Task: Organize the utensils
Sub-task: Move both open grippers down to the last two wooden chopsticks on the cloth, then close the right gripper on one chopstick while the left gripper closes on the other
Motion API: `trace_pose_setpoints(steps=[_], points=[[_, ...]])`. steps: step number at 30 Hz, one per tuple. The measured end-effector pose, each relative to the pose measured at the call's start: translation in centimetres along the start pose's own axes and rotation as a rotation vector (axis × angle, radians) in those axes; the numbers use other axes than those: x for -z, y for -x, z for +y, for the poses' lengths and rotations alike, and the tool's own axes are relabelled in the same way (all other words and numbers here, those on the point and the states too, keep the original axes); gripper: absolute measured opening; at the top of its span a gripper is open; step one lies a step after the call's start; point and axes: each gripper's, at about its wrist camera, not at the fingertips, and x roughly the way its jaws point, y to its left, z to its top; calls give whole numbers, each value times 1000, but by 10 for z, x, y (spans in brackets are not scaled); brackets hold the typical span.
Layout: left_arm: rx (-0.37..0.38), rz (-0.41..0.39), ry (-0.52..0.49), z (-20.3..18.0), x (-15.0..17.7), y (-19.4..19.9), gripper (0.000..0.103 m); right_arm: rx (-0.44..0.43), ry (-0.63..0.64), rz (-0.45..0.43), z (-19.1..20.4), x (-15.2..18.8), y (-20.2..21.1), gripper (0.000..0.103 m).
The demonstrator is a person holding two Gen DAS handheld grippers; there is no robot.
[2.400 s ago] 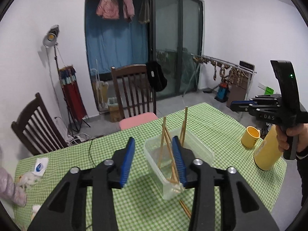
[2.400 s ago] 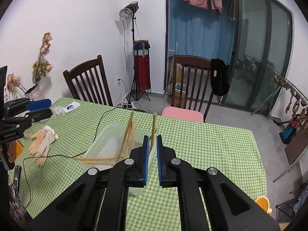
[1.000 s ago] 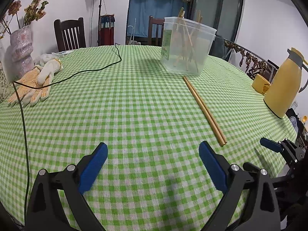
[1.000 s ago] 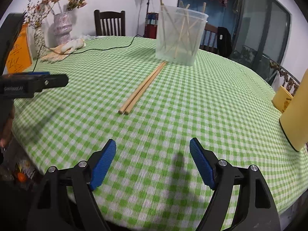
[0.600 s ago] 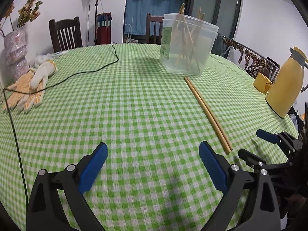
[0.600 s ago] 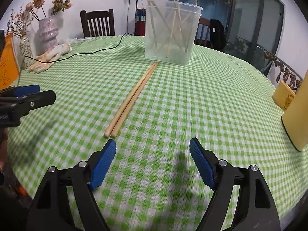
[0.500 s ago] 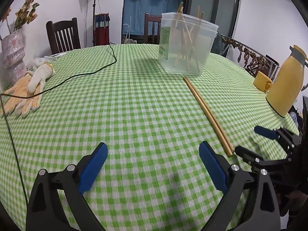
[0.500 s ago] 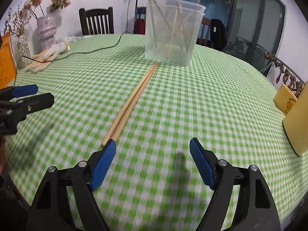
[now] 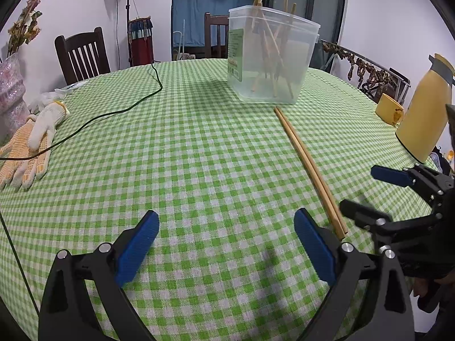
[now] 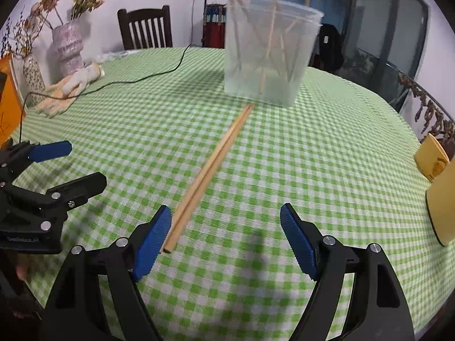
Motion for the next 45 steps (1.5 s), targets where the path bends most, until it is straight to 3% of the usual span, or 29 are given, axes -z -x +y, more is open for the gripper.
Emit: trace_pose_setpoints(steps=[10, 12, 16, 18, 26, 30, 33, 36, 38, 41, 43, 45], points=[[16, 32, -3, 0, -4, -11, 92, -3, -83, 33, -15, 11, -1, 72], [26, 35, -5, -3, -7, -13, 92, -38, -69, 29, -12, 12, 2, 61], [40, 30, -37, -15, -11, -13, 92, -101, -65, 27, -11, 12, 7, 8], [39, 28, -52, -19, -11, -13, 92, -119, -117, 24, -23, 14, 8, 7], [76, 98, -67, -43, -12, -20, 92, 7, -212, 9, -82, 32, 15, 7], [111, 153, -110, -73, -11, -29, 92, -5, -216, -5, -93, 38, 18, 7], [70, 157, -145, -95, -11, -38, 92, 0, -207, -34, -90, 43, 20, 7], [36, 164, -211, -109, -6, -39, 78, -12, -205, -50, -89, 47, 22, 7], [31, 180, -195, -103, -5, -34, 56, -21, -193, -62, -89, 51, 25, 7], [-8, 196, -135, -81, -4, -28, 38, -38, -190, -75, -89, 53, 27, 7], [-41, 196, -81, -69, -6, -27, 31, -62, -196, -82, -92, 56, 28, 7], [-22, 182, -12, -60, -8, -25, 31, -78, -195, -91, -94, 58, 30, 7]])
